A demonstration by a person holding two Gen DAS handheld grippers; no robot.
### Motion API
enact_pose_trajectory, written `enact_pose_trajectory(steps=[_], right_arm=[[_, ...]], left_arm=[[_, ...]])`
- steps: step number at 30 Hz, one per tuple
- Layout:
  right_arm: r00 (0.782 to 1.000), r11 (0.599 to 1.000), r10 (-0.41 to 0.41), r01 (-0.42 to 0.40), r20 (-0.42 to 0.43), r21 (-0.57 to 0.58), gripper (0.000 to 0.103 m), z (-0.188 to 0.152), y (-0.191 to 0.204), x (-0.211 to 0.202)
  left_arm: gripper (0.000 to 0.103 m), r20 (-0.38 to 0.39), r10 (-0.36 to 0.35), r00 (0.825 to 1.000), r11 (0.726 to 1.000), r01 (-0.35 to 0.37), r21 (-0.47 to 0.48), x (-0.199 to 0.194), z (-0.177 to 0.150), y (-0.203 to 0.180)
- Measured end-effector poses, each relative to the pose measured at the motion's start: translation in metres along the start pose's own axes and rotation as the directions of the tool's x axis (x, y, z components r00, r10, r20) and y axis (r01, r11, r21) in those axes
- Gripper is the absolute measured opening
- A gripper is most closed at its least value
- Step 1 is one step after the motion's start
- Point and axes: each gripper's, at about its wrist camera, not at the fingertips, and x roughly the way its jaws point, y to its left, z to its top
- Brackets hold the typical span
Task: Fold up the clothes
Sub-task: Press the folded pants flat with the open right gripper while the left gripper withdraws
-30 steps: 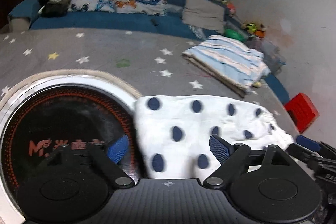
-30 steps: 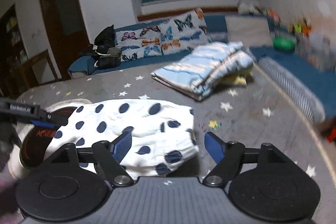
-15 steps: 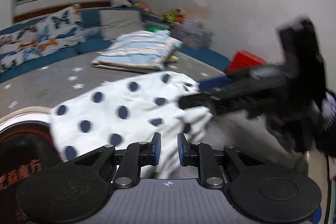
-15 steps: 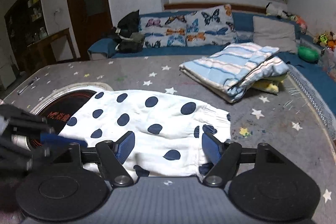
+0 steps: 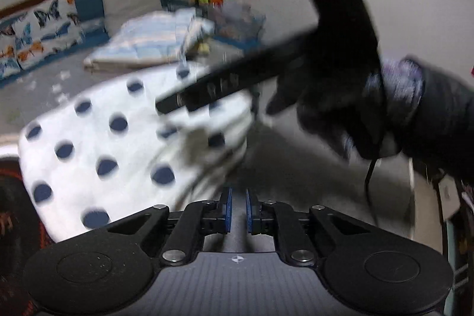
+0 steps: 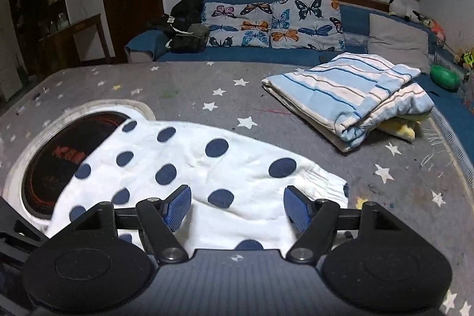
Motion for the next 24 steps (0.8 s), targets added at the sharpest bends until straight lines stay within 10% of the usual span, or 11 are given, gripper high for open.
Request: enact_pose_trajectory(steps=[8,24], right_arm=[[1.0,0.999,0.012,-0.011,-0.022,0.033,0.067,0.006,-0.005,-0.002],[0.996,0.998,-0.054,0.053,-0.064,-0.024,0.068,0.012,-0.003,0.032]], left_arm=[[0.011,0.023,0.142,0.99,0.989,-0.141,-0.05,0.014,0.016,0.025],[0.011,-0.053,0.048,0.997,0.999,-0.049,-0.012,0.035,-0.001,0.021]])
